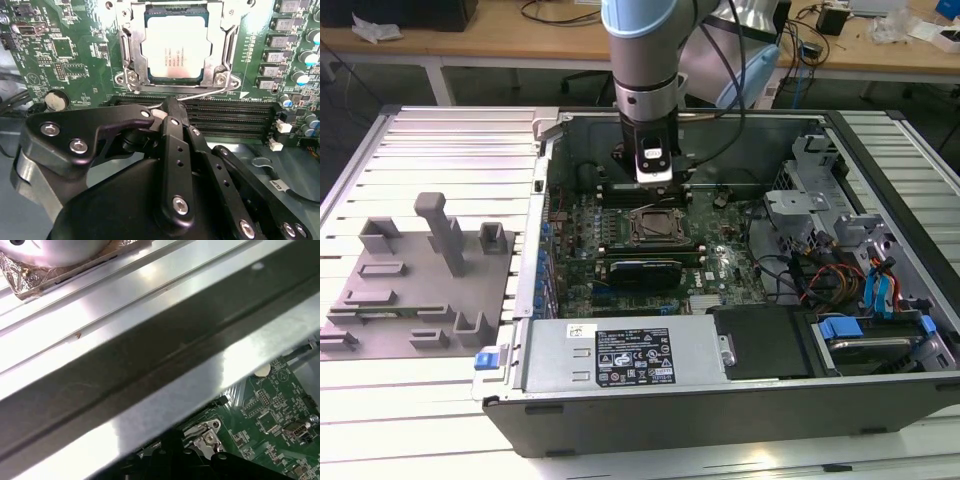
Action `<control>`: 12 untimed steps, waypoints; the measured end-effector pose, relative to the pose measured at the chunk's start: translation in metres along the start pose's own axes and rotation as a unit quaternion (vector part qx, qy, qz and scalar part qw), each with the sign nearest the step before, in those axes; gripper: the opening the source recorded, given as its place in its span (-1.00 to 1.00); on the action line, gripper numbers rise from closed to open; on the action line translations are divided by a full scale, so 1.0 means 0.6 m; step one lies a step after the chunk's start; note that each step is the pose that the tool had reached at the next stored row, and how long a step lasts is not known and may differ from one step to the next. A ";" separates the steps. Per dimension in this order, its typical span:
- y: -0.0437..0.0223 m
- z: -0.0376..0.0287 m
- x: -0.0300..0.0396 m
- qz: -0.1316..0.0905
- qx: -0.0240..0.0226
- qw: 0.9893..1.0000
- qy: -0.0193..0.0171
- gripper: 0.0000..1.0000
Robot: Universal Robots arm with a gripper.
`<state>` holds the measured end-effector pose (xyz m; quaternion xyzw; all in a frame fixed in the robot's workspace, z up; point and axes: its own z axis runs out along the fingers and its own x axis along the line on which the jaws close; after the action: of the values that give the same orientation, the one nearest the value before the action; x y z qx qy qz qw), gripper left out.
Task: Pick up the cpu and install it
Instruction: 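Install the first cpu locking lever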
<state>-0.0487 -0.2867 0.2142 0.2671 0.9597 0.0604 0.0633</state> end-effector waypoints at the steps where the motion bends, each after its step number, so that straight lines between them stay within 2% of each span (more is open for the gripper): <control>1: 0.000 0.000 0.000 0.000 0.000 1.000 0.000 -0.79; 12: -0.003 0.017 0.002 0.000 0.000 1.000 -0.001 -0.79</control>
<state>-0.0489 -0.2865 0.2039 0.2670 0.9597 0.0604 0.0641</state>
